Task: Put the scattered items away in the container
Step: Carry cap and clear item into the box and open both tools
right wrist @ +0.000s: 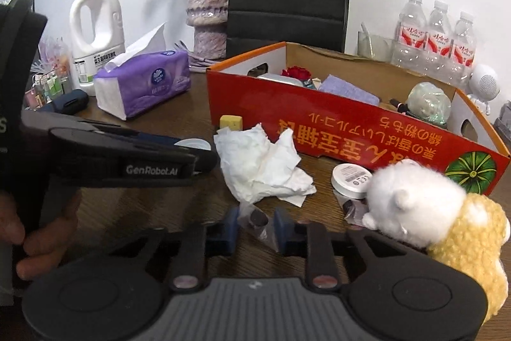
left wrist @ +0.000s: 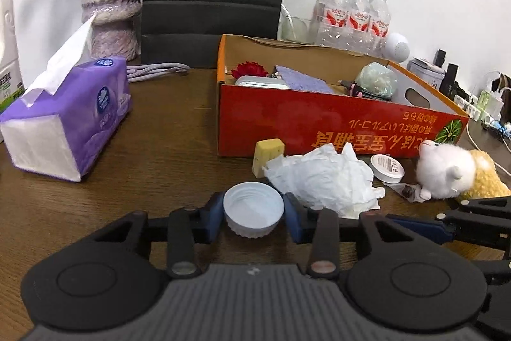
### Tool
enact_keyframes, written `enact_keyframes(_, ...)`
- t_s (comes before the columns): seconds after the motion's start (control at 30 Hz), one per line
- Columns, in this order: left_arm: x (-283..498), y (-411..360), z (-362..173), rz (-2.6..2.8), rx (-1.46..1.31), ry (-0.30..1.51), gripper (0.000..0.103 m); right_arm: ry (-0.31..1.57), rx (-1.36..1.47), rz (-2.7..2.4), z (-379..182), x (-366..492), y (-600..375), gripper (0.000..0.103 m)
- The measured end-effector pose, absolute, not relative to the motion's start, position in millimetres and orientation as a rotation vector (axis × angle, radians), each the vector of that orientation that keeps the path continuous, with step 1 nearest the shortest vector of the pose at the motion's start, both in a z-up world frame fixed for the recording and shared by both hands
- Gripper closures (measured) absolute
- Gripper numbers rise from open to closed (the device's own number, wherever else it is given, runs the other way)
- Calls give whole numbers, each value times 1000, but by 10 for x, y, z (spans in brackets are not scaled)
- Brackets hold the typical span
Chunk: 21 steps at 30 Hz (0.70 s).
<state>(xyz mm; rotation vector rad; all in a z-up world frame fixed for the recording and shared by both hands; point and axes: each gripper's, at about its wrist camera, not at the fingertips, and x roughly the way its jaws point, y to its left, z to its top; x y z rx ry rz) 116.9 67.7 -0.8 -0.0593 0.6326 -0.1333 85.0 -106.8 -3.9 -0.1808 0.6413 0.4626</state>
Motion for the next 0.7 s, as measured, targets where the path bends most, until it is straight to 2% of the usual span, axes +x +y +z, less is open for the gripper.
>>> enact_keyframes(0.03,1158,691,-8,-126,-64,631,62,637,-193,458,-38,846,-1063,92)
enact_keyframes(0.13,1057,707,16,-55,-49,601,62,631,-186,425,-36,848,-1099,97)
enact_keyframes(0.23,751,641,111,70,0,526,62,581,-168,391,54,744,-1206,97)
enact_keyframes(0.4,68,421,334,40,-124,415,62,413,-141,327,304,248,-1507,97)
enact_keyframes(0.57,-404,7,514,-16,-55,274,62,324,-90,248,501,-101,-1849,97)
enact_keyframes(0.7,-643,-208,587,-44,-41,232,62,281,-52,192,628,-286,-2091,97)
